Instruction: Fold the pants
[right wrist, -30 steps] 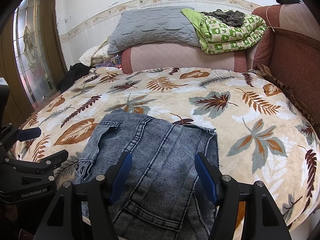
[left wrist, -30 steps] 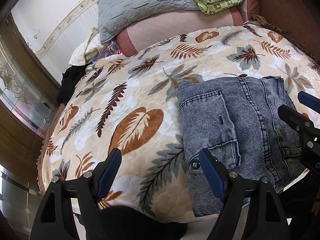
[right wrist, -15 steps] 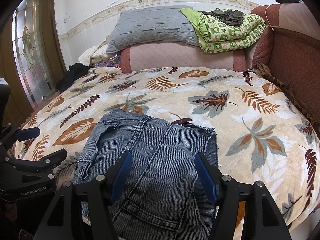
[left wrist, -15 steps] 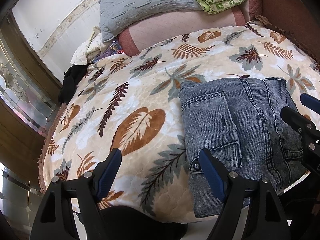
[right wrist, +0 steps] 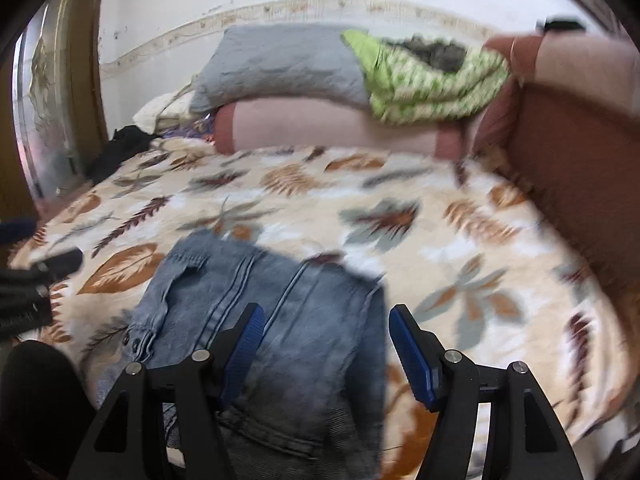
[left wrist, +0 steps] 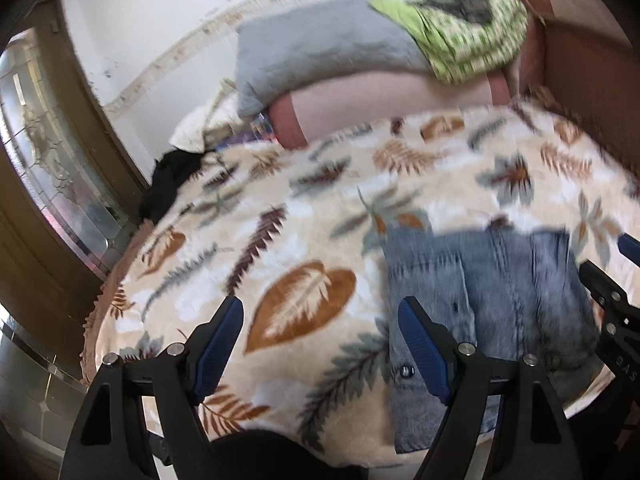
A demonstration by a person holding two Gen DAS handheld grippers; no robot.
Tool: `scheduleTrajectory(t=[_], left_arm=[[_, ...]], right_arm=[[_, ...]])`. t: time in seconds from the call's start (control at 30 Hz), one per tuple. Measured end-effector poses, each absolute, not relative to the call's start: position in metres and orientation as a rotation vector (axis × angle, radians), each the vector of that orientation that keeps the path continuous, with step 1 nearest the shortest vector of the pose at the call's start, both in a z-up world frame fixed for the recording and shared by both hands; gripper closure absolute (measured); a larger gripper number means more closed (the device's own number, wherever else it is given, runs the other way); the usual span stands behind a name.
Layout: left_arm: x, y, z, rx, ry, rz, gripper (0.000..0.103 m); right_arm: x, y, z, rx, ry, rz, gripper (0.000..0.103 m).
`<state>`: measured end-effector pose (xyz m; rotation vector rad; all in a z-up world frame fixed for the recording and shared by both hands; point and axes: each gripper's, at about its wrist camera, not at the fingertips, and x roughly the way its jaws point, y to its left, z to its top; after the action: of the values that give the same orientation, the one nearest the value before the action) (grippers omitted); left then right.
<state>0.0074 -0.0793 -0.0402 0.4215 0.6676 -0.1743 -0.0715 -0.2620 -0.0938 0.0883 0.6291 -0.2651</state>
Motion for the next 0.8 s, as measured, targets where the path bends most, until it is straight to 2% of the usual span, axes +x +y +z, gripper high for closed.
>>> scheduleTrajectory(t=[0.2,0.23,0.27,0.3,0.43,0.8], left_arm=[[-0.005,-0.065,-0.004,0.344,0.586,-0.163,0.021],[-0.007,-0.063,0.002,0.334,0.574,-0.157,0.017],[-0.009,-0.060,0.006,0.325,0.561,-0.148,0.008],[-0.012,-0.057,0.011,0.314,0.539,-0.134,0.006],[-0.023,-0.050,0.031,0.291,0.468,-0.117,0.006],[-0.028,-0.051,0.057,0.261,0.418,-0.100,0.004]], right_arm=[[-0.088,-0.257,-0.046,0.044,0.585,-0.317,0.034],[-0.091,-0.256,-0.040,0.045,0.578,-0.317,0.034],[-0.094,-0.254,-0.033,0.045,0.571,-0.320,0.034],[-0.094,-0.253,-0.027,0.043,0.567,-0.319,0.034],[-0.101,-0.243,-0.006,0.023,0.544,-0.317,0.034],[-0.109,-0.238,0.040,0.037,0.495,-0.295,0.031]])
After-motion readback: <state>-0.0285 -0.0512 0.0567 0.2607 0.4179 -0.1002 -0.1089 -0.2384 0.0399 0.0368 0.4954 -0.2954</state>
